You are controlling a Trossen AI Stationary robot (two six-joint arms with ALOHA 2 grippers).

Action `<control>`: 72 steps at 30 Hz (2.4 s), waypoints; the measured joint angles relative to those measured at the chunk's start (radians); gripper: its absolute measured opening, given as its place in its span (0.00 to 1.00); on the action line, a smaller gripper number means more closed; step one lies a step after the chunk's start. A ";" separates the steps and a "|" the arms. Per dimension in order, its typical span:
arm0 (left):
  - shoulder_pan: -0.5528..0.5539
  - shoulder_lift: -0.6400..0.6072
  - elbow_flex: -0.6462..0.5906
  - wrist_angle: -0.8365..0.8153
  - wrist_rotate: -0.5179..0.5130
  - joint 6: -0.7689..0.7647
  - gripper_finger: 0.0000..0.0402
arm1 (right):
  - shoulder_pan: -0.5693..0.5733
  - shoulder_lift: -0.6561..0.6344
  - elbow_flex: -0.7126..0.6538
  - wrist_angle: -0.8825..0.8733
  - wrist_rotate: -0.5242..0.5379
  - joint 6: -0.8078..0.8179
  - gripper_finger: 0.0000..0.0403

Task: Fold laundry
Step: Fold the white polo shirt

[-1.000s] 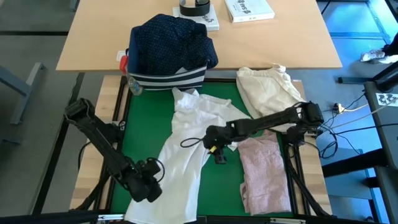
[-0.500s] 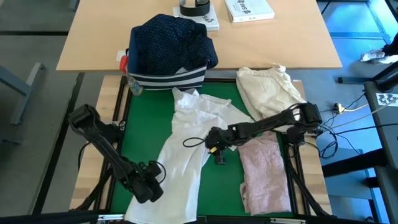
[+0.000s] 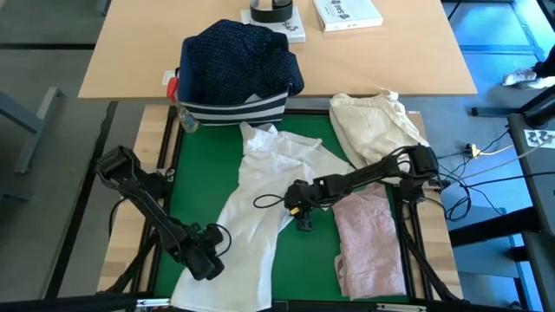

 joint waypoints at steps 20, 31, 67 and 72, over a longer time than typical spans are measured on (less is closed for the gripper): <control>-0.016 -0.213 0.017 -0.257 0.052 0.075 0.04 | 0.000 -0.001 0.001 -0.110 -0.004 -0.105 0.30; 0.002 -0.212 0.017 -0.084 0.134 0.069 0.29 | -0.002 -0.026 0.087 -0.187 -0.043 -0.147 0.30; -0.035 0.071 0.020 0.149 0.105 -0.174 0.36 | -0.637 0.089 0.164 -0.099 0.214 -0.077 0.30; 0.037 -0.005 0.012 -0.007 0.141 -0.030 0.34 | -0.724 0.061 0.163 -0.114 0.273 -0.082 0.30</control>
